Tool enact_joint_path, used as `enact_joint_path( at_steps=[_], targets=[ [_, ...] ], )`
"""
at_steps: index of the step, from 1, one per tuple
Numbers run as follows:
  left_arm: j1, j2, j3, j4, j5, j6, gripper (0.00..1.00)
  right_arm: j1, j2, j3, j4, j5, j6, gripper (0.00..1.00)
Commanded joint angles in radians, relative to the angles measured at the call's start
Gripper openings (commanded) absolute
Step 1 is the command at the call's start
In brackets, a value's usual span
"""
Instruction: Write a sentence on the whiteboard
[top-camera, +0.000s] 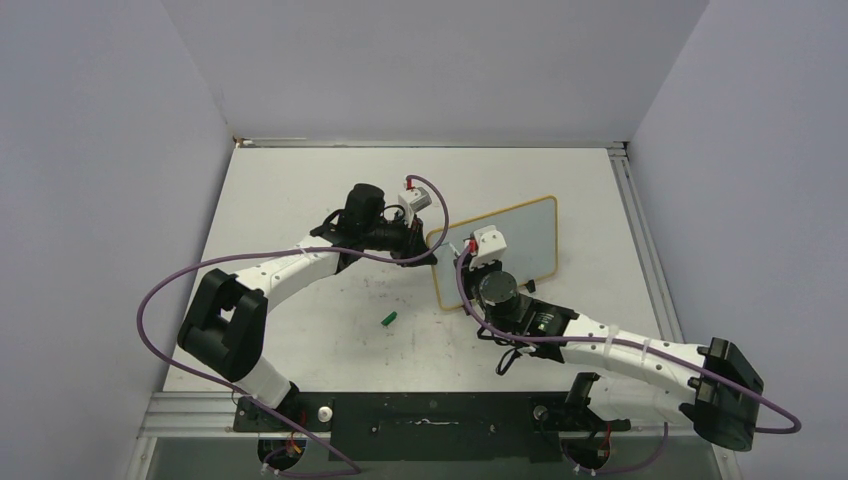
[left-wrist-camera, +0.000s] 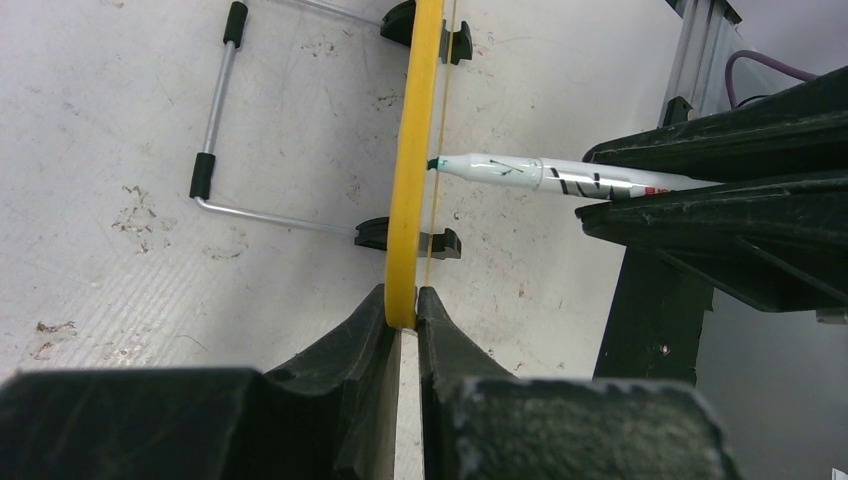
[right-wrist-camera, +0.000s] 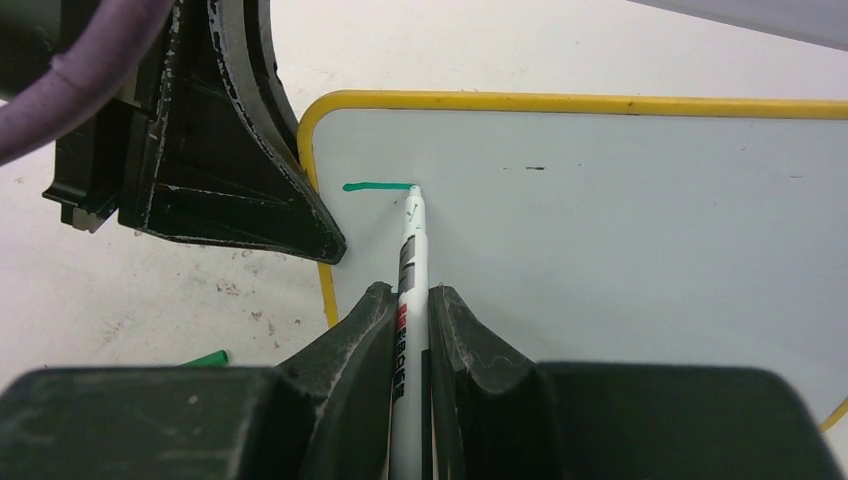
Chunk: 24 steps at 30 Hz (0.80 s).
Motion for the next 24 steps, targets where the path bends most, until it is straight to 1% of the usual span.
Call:
enact_joint_path(
  at_steps=[1,8,24],
  targets=[
    [-0.012,-0.011,-0.005,-0.002,0.03,0.014,0.0,0.004,-0.035,0.022,0.023,0.008,-0.021,0.05],
    [-0.012,-0.015,-0.005,-0.002,0.029,0.012,0.0,0.034,-0.067,0.0,0.067,-0.045,-0.059,0.05],
    [-0.012,-0.02,-0.007,0.0,0.03,0.014,0.0,0.042,0.0,0.02,0.069,0.005,-0.045,0.05]
  ],
)
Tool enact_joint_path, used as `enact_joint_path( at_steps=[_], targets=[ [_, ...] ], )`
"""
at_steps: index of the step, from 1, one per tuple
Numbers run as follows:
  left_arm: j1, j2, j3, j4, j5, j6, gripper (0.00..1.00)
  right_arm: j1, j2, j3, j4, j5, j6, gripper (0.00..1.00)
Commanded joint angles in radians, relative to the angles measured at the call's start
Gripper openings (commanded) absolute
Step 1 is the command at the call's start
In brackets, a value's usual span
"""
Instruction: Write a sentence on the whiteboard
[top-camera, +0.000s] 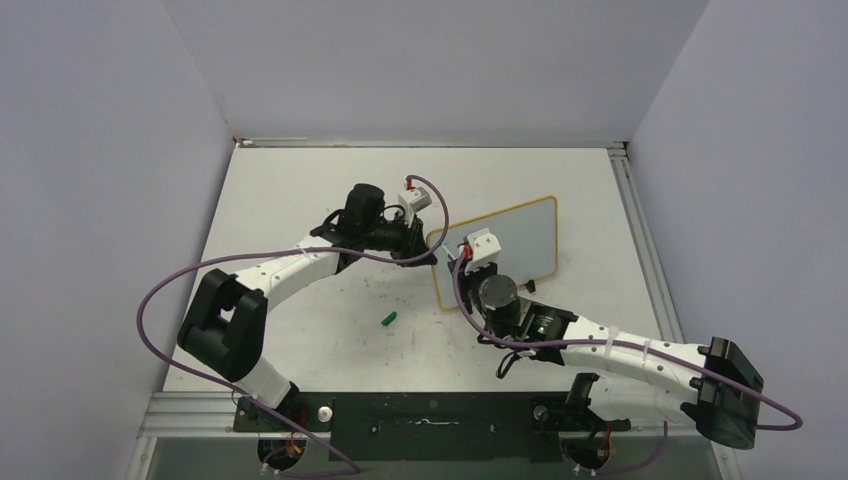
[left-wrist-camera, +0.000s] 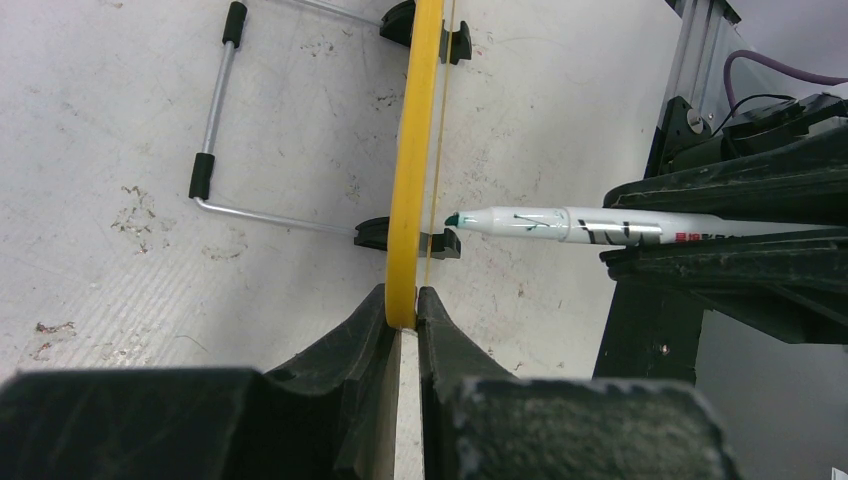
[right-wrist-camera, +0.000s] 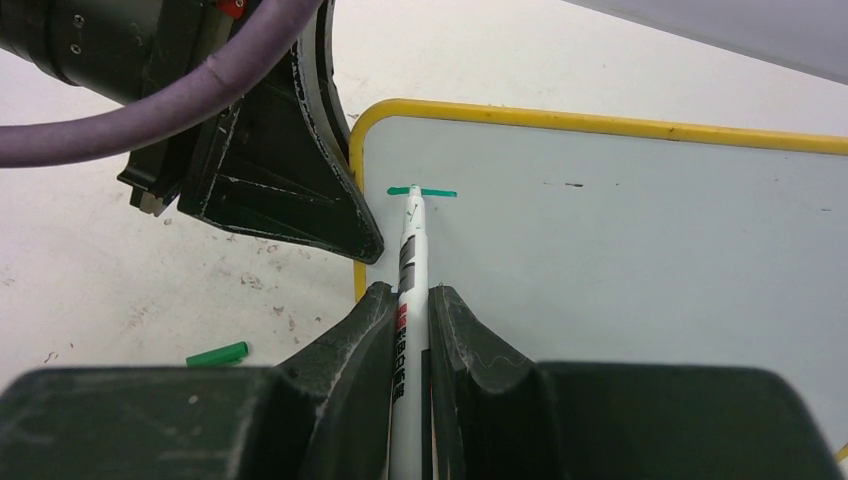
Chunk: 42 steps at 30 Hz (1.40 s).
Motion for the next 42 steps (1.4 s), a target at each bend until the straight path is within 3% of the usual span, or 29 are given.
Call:
enact_joint_path(
  at_steps=[1,29,42],
  targets=[
    [-0.012,-0.02,-0.007,0.0,0.031,0.013,0.0,0.004,0.011,0.02,0.042,0.031,0.003,0.05],
    [-0.012,-0.03,-0.007,-0.001,0.029,0.013,0.0,0.019,0.0,-0.088,-0.036,0.06,0.114,0.05],
    [-0.012,-0.033,-0.007,-0.001,0.029,0.012,0.0,0.067,-0.005,-0.07,0.033,0.05,0.088,0.05]
  ],
)
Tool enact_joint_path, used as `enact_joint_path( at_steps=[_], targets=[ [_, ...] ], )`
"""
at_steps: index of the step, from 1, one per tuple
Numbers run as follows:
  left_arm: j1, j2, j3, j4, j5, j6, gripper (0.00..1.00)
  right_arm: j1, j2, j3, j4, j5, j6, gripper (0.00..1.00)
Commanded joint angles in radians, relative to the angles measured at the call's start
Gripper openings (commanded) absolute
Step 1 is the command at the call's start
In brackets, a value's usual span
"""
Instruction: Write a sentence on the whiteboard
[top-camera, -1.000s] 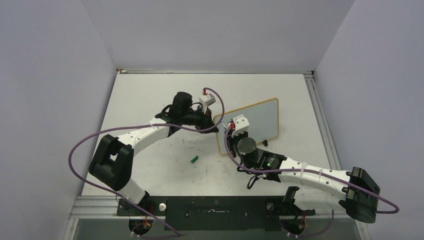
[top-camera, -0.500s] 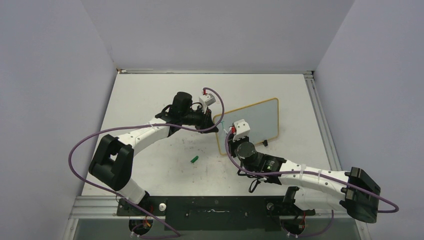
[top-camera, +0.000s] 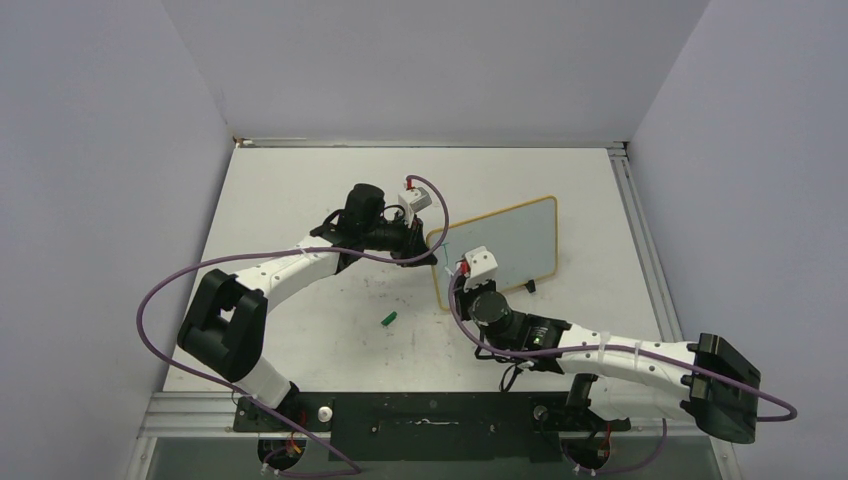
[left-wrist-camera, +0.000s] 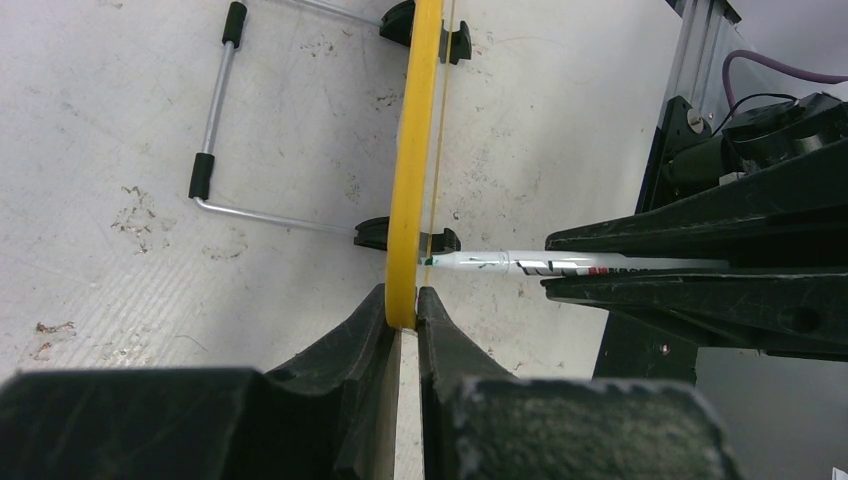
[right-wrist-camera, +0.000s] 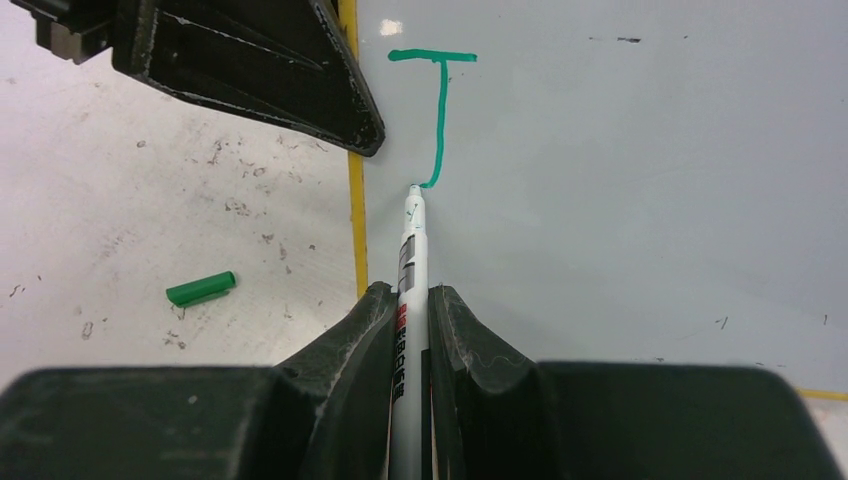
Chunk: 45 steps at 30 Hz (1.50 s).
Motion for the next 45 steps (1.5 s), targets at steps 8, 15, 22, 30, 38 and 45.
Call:
enact_joint_path(
  at_steps=[8,15,22,30,38,45],
  targets=[
    [-0.012,-0.037,-0.006,-0.002,0.027,0.01,0.0,0.02,-0.114,0.015,0.069,0.037,0.004,0.05],
    [-0.012,-0.041,-0.006,0.0,0.03,0.01,0.0,-0.005,-0.103,0.025,0.019,0.097,-0.002,0.05],
    [-0.012,-0.046,-0.009,0.001,0.031,0.011,0.0,-0.033,-0.085,0.024,0.044,0.084,-0.021,0.05],
    [-0.012,-0.044,-0.01,0.002,0.033,0.011,0.0,-0.068,-0.059,0.032,0.072,0.046,-0.042,0.05],
    [-0.012,-0.041,-0.01,0.003,0.035,0.011,0.0,-0.088,-0.037,0.041,0.094,0.02,-0.057,0.05],
    [-0.012,-0.039,-0.008,0.003,0.035,0.011,0.0,-0.092,-0.016,0.042,0.107,-0.013,-0.072,0.05]
  ],
)
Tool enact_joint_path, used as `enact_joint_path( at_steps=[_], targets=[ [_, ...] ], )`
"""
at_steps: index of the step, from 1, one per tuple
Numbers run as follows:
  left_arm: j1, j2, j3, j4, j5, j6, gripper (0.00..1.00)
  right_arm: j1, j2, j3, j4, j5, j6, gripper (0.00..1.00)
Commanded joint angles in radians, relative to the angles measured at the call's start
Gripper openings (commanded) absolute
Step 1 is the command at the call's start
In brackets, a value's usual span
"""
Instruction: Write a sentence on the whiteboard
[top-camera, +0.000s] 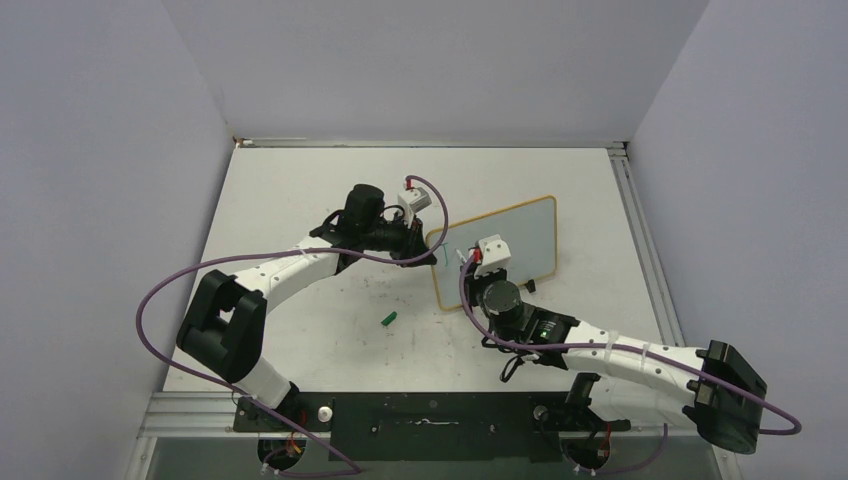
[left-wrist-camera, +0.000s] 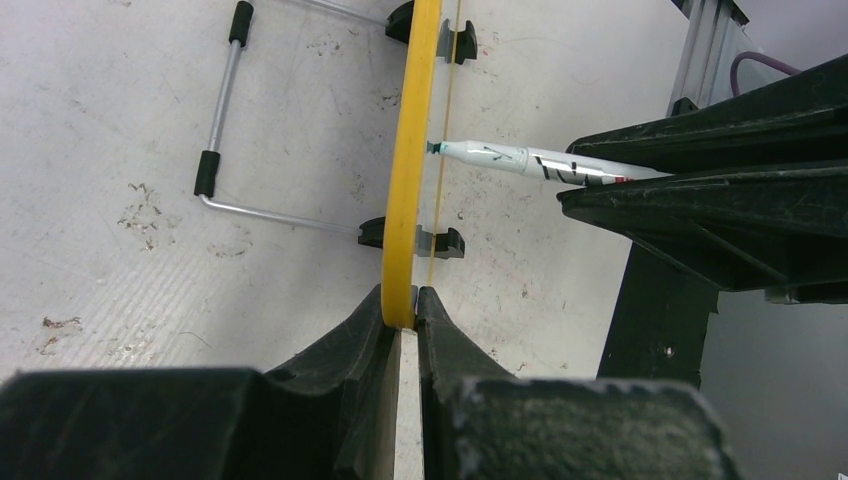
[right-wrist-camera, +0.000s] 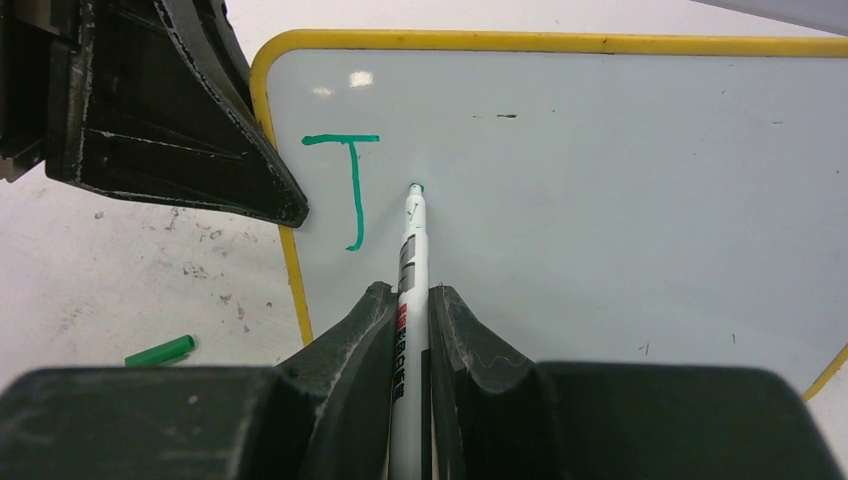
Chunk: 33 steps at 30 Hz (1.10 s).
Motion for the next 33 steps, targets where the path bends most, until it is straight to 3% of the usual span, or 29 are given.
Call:
enact_joint_path(
  at_steps=[1,16,33],
  targets=[
    [-0.009,-0.033,-0.003,0.003,0.047,0.011,0.0,-0.008,0.021,0.037,0.057,-0.04,-0.016,0.05],
    [-0.008,-0.034,-0.004,0.003,0.046,0.011,0.0,0.018,-0.006,-0.038,-0.005,-0.045,0.056,0.05],
    [-0.009,-0.034,-0.005,0.003,0.046,0.011,0.0,0.017,-0.019,0.004,-0.019,0.073,0.018,0.05]
  ],
)
